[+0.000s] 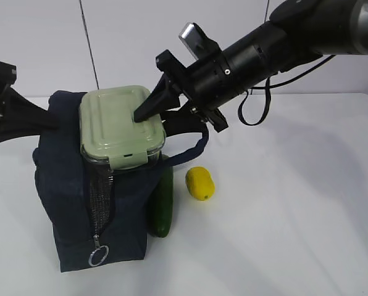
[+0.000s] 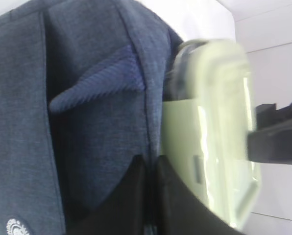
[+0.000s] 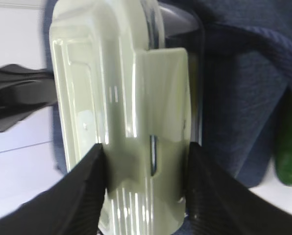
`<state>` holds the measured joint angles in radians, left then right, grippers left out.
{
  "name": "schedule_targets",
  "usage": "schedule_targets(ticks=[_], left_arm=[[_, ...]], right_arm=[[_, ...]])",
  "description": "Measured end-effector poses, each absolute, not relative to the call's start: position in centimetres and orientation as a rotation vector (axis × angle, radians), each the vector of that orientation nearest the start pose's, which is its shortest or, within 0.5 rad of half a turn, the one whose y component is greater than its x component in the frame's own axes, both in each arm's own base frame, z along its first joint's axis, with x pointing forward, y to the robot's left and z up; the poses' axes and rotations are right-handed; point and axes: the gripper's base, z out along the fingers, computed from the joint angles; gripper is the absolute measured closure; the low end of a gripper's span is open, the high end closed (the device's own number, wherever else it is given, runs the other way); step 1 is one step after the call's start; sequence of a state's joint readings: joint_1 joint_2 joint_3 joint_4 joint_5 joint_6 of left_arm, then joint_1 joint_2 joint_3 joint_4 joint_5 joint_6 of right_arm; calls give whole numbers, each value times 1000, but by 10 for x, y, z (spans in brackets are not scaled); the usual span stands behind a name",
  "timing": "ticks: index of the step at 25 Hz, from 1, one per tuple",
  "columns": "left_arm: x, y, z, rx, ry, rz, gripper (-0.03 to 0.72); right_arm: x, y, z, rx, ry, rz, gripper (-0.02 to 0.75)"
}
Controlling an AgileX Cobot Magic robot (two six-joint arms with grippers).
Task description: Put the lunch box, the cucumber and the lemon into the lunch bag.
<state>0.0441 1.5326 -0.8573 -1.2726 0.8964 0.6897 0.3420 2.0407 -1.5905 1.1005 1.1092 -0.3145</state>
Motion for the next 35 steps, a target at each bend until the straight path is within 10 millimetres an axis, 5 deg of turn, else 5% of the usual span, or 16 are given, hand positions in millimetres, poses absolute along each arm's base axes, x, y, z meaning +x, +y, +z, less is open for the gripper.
schedule_targets(ticks=[12,25,35], left_arm=[[287,-57,239,-230,2415,-1259,687],[287,-57,239,-228,2416,-1258,687],[290,-58,231,-250,2434,-1282,687]], right_arm=[[382,210,231,-217,2736,1345,392],[374,258,224,-394,2718,1241,392],[367,276,224,-497,2688,1144,392]])
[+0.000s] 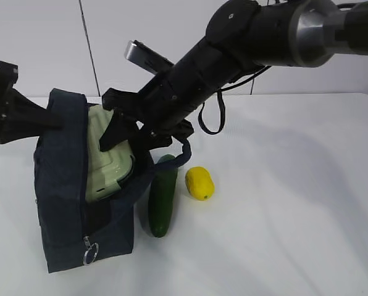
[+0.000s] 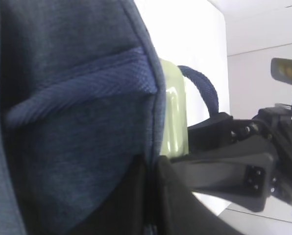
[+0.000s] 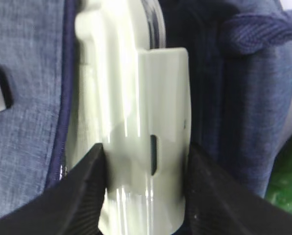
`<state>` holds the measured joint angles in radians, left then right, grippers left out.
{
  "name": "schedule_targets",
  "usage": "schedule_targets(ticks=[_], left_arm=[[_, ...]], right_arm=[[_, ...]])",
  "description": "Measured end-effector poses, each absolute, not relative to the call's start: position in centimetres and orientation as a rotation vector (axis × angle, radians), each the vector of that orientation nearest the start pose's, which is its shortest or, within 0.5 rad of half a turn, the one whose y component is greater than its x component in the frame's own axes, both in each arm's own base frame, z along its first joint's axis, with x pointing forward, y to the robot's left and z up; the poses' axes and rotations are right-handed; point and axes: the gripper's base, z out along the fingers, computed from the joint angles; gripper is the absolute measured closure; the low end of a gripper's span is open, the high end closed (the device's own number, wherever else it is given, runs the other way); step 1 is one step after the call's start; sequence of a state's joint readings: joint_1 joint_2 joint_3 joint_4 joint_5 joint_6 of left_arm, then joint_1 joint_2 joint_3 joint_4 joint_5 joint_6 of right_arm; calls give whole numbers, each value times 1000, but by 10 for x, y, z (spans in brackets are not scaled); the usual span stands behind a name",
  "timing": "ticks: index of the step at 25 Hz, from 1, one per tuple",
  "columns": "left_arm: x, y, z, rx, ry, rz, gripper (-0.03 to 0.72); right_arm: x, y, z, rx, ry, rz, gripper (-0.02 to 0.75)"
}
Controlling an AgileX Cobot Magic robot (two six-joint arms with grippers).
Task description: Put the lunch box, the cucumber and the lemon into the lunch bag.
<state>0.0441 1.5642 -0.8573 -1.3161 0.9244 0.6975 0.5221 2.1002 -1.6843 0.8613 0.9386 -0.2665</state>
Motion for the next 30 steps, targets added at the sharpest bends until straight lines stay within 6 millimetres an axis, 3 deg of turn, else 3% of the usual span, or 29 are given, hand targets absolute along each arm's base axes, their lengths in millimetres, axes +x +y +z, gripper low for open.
schedule_targets(ticks=[13,22,30], left_arm=[[292,-59,233,-249,2403,-1316,687],[290,-61,235,-230,2403,-1352,687],[288,-63,237,-213,2390,-1411,687]], right_arm=[[355,298,227,-594,2656,1112,393],[342,307,229,-830,2641,1122,393],[339,310,231,-829,2641,1200,393]])
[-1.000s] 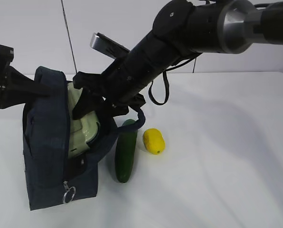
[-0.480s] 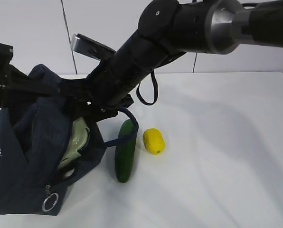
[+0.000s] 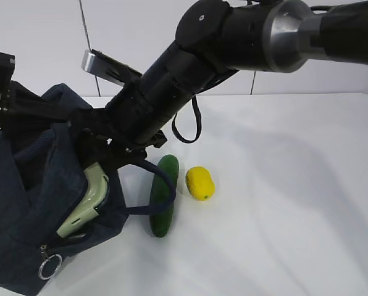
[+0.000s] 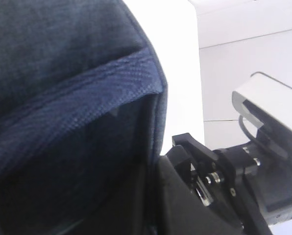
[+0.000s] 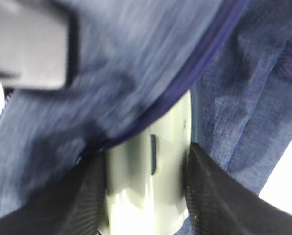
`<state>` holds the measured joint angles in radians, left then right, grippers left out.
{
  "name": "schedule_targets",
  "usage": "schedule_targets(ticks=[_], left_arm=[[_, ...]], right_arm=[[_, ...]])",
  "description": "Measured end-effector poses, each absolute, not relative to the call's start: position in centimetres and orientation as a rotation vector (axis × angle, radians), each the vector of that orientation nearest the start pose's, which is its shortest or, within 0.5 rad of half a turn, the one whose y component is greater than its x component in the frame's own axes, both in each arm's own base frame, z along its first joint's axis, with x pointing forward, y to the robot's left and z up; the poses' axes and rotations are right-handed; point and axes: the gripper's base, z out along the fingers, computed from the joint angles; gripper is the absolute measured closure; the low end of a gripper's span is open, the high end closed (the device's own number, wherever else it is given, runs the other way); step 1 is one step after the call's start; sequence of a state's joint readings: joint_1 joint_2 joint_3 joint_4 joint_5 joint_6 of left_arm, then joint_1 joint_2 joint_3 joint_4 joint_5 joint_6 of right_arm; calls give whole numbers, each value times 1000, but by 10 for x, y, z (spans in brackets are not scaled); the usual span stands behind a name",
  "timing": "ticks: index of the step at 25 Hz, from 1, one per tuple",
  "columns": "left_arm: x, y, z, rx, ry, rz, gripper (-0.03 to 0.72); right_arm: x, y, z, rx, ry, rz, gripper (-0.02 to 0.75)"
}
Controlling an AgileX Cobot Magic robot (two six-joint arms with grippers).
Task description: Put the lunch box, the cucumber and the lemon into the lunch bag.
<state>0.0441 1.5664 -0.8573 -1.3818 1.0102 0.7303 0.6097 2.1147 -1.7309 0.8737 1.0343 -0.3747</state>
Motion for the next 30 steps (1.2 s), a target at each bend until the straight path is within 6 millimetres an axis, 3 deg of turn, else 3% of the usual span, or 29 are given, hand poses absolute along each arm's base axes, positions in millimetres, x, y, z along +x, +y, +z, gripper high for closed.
schedule_targets(ticks=[16,27,30], left_arm=[[288,-64,239,-207,2377,-1431,687],[288,-64,239,-207,2377,-1431,687],[288,-64,239,-207,2377,-1431,687]], right_arm=[[347,312,231,-798,2561,1129,393],[351,315,220,-828,2529,1132,392],[352,317,218,-844,2502,1143,360]])
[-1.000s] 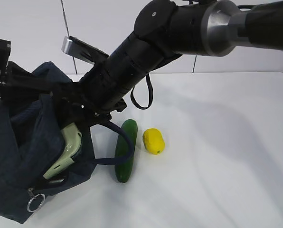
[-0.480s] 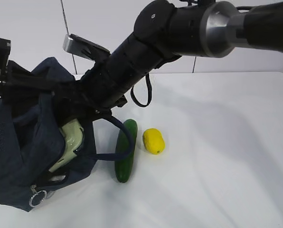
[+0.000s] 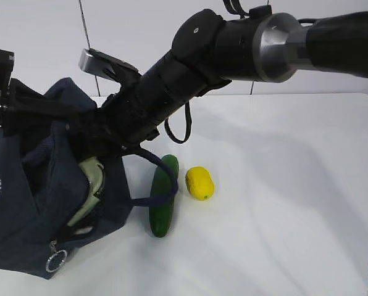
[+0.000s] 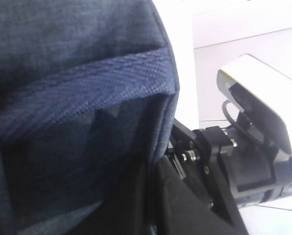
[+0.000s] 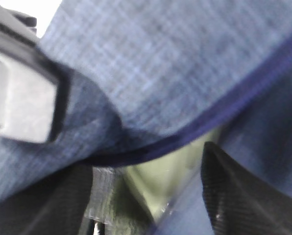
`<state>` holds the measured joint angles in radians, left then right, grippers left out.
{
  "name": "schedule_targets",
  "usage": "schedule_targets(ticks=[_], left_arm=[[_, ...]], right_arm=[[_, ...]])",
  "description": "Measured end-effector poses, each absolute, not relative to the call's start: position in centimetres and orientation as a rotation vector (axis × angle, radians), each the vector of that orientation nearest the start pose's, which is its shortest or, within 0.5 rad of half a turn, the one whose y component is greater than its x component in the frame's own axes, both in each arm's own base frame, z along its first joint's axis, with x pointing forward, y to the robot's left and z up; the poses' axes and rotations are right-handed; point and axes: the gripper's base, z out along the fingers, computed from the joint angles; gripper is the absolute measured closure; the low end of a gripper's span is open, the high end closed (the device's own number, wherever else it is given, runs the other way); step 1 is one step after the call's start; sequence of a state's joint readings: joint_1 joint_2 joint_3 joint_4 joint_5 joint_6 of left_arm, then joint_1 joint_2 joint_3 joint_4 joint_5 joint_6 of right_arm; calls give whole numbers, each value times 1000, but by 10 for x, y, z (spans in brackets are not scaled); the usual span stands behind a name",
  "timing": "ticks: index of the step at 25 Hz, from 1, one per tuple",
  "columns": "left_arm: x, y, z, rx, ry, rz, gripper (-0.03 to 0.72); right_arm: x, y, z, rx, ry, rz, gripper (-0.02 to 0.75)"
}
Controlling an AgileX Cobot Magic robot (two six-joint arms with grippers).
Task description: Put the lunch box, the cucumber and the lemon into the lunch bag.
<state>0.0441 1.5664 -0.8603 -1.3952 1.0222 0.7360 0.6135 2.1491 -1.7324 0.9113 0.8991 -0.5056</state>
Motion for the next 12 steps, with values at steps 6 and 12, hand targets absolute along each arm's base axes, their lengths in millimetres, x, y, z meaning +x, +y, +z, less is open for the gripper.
schedule_targets(ticks=[6,12], left_arm=[[288,-64,240,-205,2375,-1439,687],[288,-64,240,-203,2377,-1440,687]], right_arm=[[352,319,221,-866,2465,1170,234],[354,308,221,-913,2498,1172,220]])
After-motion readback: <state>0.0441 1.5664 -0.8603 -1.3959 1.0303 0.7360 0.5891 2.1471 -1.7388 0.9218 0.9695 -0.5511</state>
